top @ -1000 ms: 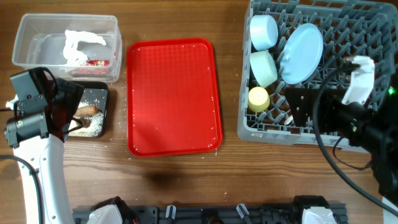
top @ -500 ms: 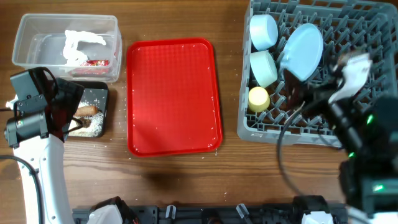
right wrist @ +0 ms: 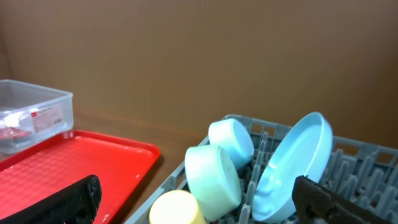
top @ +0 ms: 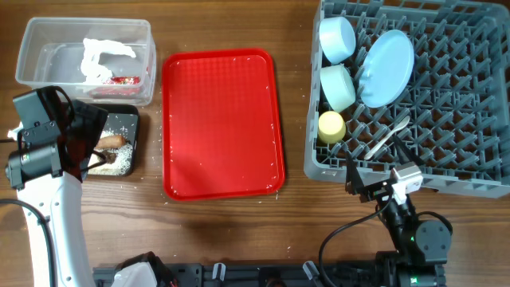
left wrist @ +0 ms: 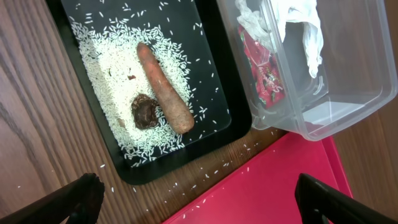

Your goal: Sort waste into correct bins and load items into the dishwasher rack

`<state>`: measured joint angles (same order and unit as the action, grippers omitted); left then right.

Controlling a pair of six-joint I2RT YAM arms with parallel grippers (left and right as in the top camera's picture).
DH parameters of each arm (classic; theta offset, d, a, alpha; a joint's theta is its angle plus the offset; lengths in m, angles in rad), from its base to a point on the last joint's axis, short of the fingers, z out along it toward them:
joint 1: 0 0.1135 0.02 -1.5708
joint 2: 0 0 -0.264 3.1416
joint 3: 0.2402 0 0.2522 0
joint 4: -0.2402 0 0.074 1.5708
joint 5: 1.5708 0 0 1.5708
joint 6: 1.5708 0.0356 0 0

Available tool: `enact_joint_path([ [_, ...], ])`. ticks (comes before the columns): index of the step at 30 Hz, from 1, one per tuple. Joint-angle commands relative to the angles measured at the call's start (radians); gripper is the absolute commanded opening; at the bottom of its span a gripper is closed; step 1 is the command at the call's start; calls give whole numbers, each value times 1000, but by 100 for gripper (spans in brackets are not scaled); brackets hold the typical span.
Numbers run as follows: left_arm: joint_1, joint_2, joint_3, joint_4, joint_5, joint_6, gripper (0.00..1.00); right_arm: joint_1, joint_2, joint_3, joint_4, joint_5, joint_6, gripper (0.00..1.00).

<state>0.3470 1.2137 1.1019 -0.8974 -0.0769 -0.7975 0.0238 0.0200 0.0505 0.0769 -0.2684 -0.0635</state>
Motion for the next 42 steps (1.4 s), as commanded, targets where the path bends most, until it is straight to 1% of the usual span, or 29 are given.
enact_joint_path([
  [1,-4,-3,15,2,2,8,100,5,-17,-46,-7,30,-18,100],
  [3,-4,-3,15,2,2,8,100,6,-17,-45,-56,35,-15,100],
  [22,-5,-4,15,-3,2,8,100,6,-16,-45,-56,34,-15,100],
  [24,-6,-26,14,-23,-11,8,100,6,-16,-45,-56,33,-15,100],
  [26,-22,-86,-3,12,-10,9,100,6,-16,-45,-56,34,-15,100],
  [27,-36,-122,-29,58,-10,10,100,6,-16,-45,-56,33,-15,100],
  [29,-86,-217,-131,217,-9,95,100,6,-16,-45,-56,33,-15,100],
  [30,-117,-278,-203,311,-10,144,100,6,-16,-45,-56,33,-15,100],
  [32,-158,-410,-356,467,-10,192,100,6,-16,-45,-56,33,-15,100],
  [35,-193,-571,-528,592,6,256,100,6,-16,-45,-56,34,-15,100],
  [36,-209,-664,-623,641,37,320,100,6,-16,-45,-56,33,-15,100],
  [38,-220,-788,-743,691,101,391,100,6,-16,-45,-56,33,-15,100],
  [39,-222,-858,-810,718,122,401,100,6,-16,-45,-56,34,-15,100],
  [42,-222,-1003,-937,761,124,402,100,6,-16,-45,-56,34,-15,100],
])
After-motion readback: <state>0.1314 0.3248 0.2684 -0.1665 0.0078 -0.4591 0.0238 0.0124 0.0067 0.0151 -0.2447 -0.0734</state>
